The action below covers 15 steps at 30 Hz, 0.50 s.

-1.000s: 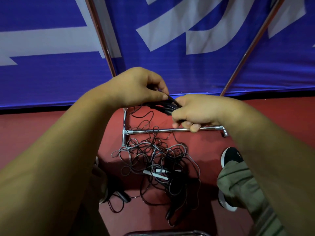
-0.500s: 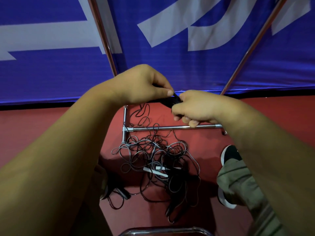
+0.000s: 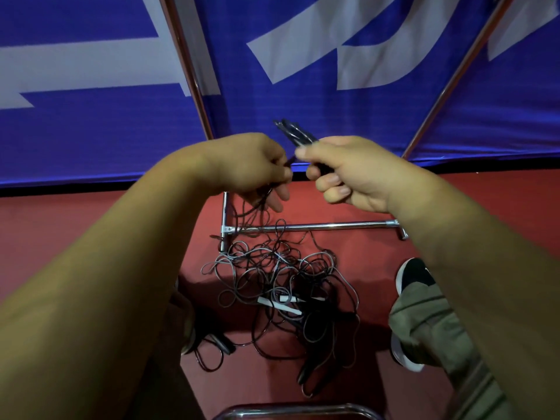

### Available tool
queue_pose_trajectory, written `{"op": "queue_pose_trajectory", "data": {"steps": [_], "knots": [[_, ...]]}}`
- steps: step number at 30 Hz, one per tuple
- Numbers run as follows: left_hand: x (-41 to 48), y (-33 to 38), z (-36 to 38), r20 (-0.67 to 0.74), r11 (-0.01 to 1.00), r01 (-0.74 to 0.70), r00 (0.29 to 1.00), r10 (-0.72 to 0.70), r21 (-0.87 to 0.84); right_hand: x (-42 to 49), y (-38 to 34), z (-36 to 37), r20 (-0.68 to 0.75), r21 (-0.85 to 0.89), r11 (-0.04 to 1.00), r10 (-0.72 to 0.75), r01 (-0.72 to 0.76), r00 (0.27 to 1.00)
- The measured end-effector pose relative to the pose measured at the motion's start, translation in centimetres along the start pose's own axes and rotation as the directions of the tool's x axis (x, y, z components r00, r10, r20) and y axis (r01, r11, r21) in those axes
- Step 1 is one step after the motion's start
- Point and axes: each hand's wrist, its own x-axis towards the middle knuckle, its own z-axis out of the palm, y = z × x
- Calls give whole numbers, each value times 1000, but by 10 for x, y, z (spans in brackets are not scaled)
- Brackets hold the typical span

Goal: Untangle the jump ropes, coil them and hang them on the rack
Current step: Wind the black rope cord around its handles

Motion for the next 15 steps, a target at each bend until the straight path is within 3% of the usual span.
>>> {"op": "queue_pose_trajectory", "data": {"steps": [3, 6, 10, 15], "knots": [[1, 5, 5, 19, 986, -55, 998, 59, -159, 2, -3, -1, -92, 109, 994, -1, 11, 996], [-2, 9, 2, -86, 971, -142, 988, 127, -192, 4, -4, -3, -168, 154, 987, -14, 40, 986], [-3, 8, -3, -132, 976, -199, 974, 186, -92, 3, -8, -4, -143, 153, 986, -47, 69, 989], [4, 6, 1, -220, 969, -144, 957, 187, 201, 1, -7, -4, -132, 6, 995, -100, 102, 986]]}}
